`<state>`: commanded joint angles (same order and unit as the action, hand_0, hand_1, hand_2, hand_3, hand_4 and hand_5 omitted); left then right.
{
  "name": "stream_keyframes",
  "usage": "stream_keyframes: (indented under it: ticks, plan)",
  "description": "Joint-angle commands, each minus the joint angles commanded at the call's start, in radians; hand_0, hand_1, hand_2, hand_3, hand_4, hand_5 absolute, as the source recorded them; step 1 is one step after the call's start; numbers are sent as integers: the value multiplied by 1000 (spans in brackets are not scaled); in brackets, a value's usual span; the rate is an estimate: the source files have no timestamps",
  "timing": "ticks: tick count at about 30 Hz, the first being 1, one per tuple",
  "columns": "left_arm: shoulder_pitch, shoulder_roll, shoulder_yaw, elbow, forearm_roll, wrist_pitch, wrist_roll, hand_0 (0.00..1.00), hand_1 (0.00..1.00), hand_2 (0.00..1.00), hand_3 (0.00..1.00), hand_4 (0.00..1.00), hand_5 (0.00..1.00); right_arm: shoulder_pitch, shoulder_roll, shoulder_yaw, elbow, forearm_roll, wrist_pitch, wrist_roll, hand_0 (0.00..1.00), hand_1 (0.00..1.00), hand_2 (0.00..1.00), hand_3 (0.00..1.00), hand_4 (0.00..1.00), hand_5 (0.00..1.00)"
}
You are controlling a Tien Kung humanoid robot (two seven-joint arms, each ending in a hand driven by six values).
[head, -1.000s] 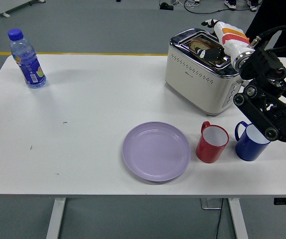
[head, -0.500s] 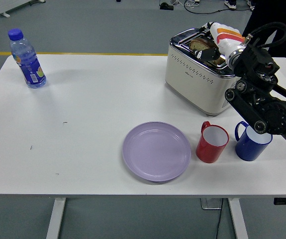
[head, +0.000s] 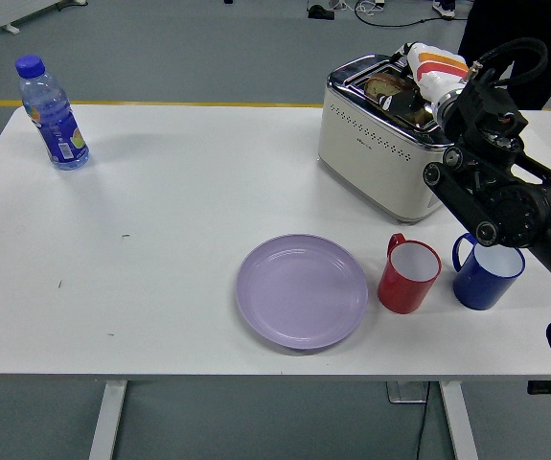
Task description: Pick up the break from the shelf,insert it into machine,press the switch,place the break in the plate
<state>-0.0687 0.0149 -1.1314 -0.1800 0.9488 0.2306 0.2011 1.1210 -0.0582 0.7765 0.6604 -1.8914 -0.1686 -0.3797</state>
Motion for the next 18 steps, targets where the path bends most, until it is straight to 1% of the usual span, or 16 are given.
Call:
stream_keyframes:
  ticks: [1,6,7,12,13,18]
  plan:
    - [0,0,0,0,0,0,0,695,576,716,678,513,952,1,1,-1,-2,0,0,0,377,445,502,699,764,319]
    - [0,1,2,0,-1,1,-1,695,576,716,678,513,952,14,15,-15,-27,8,4,-2,377,445,502,699,764,319]
    - [0,1,1,0,-1,2,-1,695,575,716,677,514,952,15,17,-18,-31,10,5,-3,300,388,454,656,763,319]
    - [-1,1,3,0,-2,3,-2,695,575,716,677,514,952,22,28,-29,-48,13,8,-2,300,388,454,656,763,319]
    - [-1,2,4,0,-4,3,-2,695,572,716,678,515,952,25,31,-31,-54,14,8,-2,259,358,425,585,754,307]
    - [-2,2,9,0,-8,5,-3,695,572,716,678,515,952,31,40,-37,-72,9,-4,2,259,358,425,585,754,307]
